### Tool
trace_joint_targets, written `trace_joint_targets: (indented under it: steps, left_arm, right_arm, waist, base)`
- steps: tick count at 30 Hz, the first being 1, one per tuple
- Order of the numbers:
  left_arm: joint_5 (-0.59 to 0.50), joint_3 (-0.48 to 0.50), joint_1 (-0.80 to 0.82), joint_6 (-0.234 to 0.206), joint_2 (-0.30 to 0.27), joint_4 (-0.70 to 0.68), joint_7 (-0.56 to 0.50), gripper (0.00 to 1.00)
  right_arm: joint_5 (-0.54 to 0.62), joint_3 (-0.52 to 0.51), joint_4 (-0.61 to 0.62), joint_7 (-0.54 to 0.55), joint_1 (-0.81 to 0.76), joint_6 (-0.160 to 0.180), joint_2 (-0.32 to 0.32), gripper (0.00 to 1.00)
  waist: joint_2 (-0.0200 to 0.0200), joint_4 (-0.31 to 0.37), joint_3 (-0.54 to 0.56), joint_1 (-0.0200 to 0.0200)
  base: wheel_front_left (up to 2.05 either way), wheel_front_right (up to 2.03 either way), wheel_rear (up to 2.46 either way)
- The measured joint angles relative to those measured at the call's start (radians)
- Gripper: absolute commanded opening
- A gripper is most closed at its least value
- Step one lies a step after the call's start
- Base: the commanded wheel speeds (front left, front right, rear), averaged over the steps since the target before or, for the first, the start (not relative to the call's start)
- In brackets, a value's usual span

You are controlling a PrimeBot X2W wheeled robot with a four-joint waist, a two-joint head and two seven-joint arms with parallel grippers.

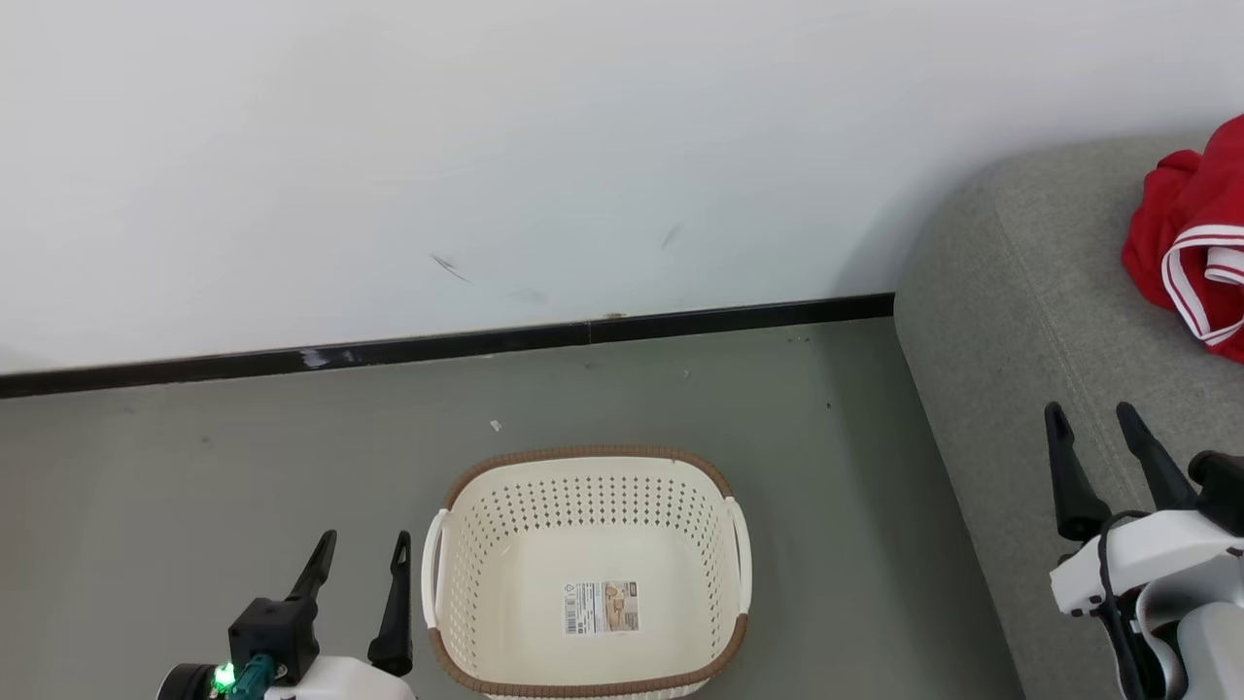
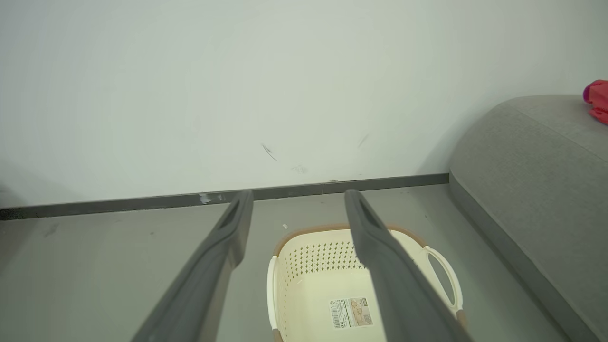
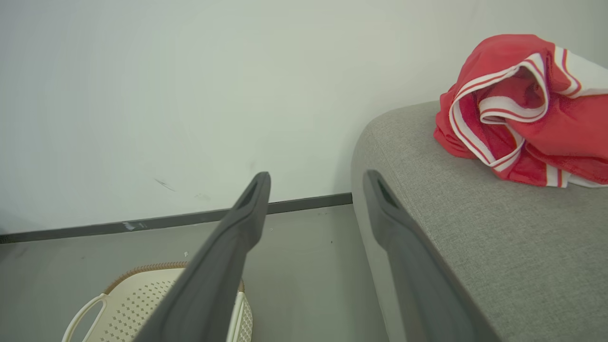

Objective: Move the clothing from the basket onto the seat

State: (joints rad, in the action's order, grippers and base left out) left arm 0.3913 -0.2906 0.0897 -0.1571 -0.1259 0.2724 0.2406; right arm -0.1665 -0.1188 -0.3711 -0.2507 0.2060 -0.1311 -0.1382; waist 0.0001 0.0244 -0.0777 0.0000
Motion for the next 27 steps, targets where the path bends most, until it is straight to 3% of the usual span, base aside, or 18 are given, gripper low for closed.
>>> trace_joint_targets:
  steps: [27]
  left_arm:
    - [0.004,0.011,-0.084,0.001,0.001,0.035,0.007,1.0]
  right_arm:
    - [0.076,-0.003,0.077,0.0,-0.17,0.0,0.065,1.0]
  waist:
    - [0.0,-0.021,0.129,0.0]
  base:
    - [0.0,0.0,0.0]
